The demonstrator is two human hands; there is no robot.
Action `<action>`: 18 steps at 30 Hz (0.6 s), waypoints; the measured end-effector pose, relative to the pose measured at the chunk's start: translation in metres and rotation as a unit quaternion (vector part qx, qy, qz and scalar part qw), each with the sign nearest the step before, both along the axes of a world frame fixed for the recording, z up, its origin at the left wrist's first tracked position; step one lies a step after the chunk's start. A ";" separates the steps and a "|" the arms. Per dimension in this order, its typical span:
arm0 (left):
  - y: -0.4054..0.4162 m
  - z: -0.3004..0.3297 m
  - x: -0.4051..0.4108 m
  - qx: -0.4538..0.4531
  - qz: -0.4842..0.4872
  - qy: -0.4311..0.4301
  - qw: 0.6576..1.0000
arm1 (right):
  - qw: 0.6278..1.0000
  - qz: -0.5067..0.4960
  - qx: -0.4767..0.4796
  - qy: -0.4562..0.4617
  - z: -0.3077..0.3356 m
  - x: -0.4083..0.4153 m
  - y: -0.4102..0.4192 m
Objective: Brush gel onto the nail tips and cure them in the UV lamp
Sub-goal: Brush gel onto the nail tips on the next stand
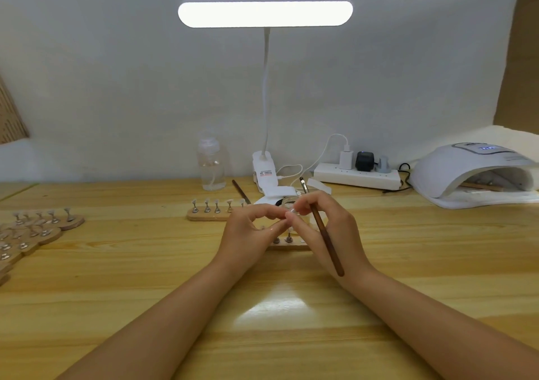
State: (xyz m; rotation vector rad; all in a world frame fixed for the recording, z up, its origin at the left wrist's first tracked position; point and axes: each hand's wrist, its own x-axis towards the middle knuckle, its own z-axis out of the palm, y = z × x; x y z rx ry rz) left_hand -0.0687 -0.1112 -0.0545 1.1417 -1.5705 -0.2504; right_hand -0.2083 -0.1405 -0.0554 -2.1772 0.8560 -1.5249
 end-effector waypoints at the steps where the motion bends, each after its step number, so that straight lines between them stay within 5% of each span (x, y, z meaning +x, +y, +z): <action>1: 0.000 0.000 0.000 0.006 -0.002 -0.007 1.000 | 1.000 0.000 0.005 -0.005 0.000 -0.001 -0.001; 5: -0.003 -0.001 0.001 0.052 -0.001 -0.026 0.998 | 0.999 0.003 0.034 -0.019 0.005 -0.008 -0.006; 11: -0.006 -0.003 0.008 0.086 0.008 -0.058 0.995 | 0.994 0.017 0.013 0.109 0.009 -0.025 -0.018; 18: -0.008 -0.008 0.018 0.142 -0.008 -0.071 0.987 | 0.989 0.027 0.019 0.146 0.005 -0.029 -0.020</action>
